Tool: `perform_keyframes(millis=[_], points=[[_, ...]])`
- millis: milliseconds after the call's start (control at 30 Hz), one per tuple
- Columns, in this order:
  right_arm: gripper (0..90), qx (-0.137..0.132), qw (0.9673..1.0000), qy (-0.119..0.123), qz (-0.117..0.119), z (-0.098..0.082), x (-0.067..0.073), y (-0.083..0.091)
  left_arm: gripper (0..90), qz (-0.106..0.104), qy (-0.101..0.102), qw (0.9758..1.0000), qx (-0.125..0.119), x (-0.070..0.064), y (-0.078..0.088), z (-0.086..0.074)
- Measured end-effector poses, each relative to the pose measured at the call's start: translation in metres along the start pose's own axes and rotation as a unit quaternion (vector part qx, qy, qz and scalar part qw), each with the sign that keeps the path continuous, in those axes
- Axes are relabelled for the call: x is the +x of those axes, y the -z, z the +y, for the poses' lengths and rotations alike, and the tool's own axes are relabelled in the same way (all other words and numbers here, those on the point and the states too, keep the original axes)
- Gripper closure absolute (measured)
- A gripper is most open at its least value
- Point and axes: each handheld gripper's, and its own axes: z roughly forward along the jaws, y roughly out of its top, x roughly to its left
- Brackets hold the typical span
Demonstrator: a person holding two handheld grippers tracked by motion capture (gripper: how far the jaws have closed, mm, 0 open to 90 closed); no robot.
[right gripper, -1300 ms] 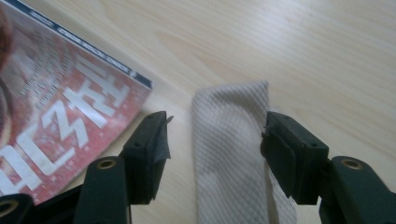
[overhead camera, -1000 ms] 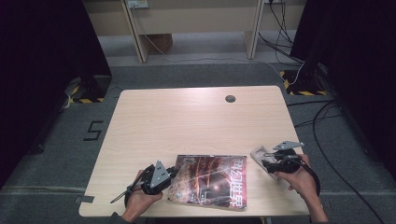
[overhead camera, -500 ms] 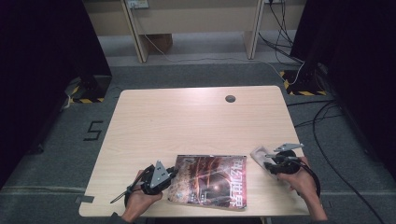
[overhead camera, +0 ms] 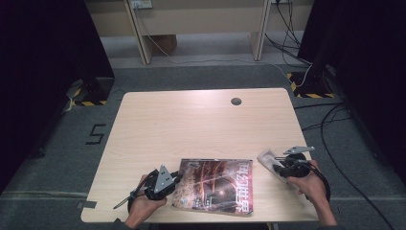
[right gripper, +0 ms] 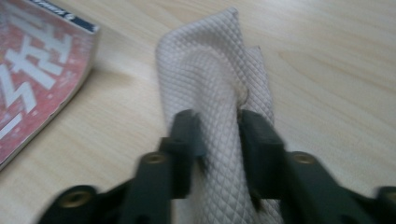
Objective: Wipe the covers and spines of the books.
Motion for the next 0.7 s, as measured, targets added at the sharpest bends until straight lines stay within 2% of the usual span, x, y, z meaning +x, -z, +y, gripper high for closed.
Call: perform_keyframes(millis=[67, 133, 267, 333, 433, 500, 700], points=[[51.5, 0.001, 1.0000, 0.004, -0.005, -0.0002, -0.0007, -0.0012, 79.1, 0.001, -0.004, 1.0000, 0.002, 0.0002, 0.0001, 0.0007], [50.0, 0.002, 0.9999, 0.011, -0.010, -0.0005, -0.0017, -0.0015, 78.9, 0.001, -0.001, 1.0000, 0.001, -0.0001, -0.0008, -0.0002], [48.9, 0.002, 1.0000, -0.008, 0.000, -0.0023, -0.0037, -0.0036, 78.6, 0.002, -0.004, 1.0000, 0.003, 0.0001, -0.0005, 0.0005], [53.0, -0.003, 1.0000, -0.009, 0.003, -0.0036, -0.0047, -0.0034, 78.5, 0.002, -0.002, 1.0000, 0.003, 0.0001, -0.0010, -0.0003], [68.0, -0.005, 0.9995, -0.018, 0.026, -0.0042, -0.0054, -0.0024, 78.4, 0.002, -0.004, 1.0000, 0.004, 0.0002, -0.0007, 0.0006], [74.0, -0.004, 0.9992, -0.018, 0.035, -0.0047, -0.0048, -0.0020, 78.3, 0.002, -0.003, 1.0000, 0.003, 0.0003, -0.0012, 0.0000], [75.7, -0.019, 0.9990, -0.010, 0.038, -0.0003, -0.0001, 0.0020, 78.3, 0.001, -0.002, 1.0000, 0.003, 0.0006, -0.0014, -0.0003]])
